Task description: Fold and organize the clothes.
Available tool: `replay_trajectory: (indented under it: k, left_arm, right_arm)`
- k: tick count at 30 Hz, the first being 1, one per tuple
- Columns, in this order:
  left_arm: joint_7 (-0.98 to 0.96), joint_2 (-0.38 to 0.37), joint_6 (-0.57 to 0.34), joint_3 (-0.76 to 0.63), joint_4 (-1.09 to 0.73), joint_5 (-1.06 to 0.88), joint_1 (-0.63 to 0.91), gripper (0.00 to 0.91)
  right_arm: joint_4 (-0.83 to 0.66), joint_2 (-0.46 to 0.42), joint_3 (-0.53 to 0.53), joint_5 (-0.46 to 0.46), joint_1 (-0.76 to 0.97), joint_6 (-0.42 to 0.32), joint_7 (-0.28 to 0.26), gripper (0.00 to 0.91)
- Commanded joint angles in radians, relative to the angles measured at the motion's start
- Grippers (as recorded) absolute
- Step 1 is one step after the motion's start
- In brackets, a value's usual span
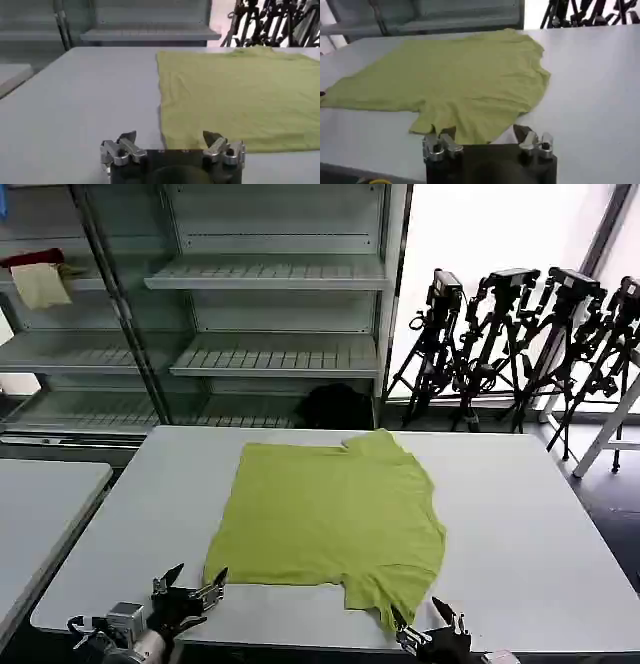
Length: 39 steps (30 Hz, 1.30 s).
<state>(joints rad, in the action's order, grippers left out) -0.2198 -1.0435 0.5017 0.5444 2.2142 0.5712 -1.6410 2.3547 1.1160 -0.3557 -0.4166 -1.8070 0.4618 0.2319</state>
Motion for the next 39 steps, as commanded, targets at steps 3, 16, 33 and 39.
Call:
replay_trajectory:
  k: [3,16,33,39]
  left_arm:
    - [0.001,-0.004,-0.022,-0.002,-0.009,-0.004,-0.001,0.846]
    - [0.020,-0.019,-0.023,-0.023,-0.021,-0.003,0.005,0.020]
    - [0.076,-0.020,0.007,-0.009,-0.014,0.045,0.009,0.000]
    - [0.061,-0.033,-0.033,0.017,-0.006,0.120,0.043,0.000]
  right_arm:
    - [-0.024,0.012,0.033,0.036,0.005,-0.010,-0.002,0.464]
    - [-0.022,0.012,0.027,0.048,0.003,-0.010,-0.001,0.010]
    - [-0.001,0.013,0.009,0.035,0.019,-0.012,0.001,0.000]
    - [0.015,0.019,-0.015,-0.006,0.034,-0.032,0.007,0.000]
